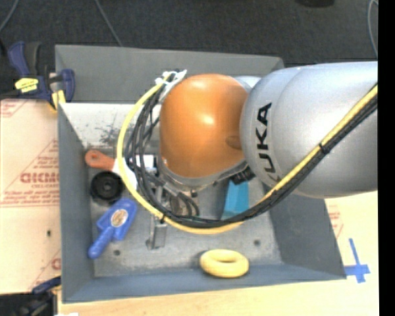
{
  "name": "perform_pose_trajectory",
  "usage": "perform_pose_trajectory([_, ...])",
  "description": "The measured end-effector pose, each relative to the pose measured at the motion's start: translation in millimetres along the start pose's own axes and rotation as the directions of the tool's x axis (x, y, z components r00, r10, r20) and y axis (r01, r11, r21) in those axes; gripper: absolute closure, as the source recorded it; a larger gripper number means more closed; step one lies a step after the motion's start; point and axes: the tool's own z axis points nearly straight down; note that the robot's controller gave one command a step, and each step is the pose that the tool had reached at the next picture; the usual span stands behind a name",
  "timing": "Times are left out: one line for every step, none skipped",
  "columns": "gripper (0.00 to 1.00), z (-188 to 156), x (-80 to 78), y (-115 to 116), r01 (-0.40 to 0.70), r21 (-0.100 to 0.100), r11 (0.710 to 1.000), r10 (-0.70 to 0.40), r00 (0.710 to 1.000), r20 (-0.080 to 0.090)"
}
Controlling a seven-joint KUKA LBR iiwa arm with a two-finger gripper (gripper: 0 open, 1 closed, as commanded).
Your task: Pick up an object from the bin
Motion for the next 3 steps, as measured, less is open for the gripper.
perform_pose_trajectory([0.0,-19,-8.8,12,-0.004,-0.009,1.0,0.004,1.0,0.023])
perform_pose_trajectory([0.0,50,-16.1,31,0.065,-0.003,0.998,-0.065,0.998,0.01])
perform_pose_trajectory([0.0,80,-6.4,21,-0.012,-0.005,1.0,0.012,1.0,0.008])
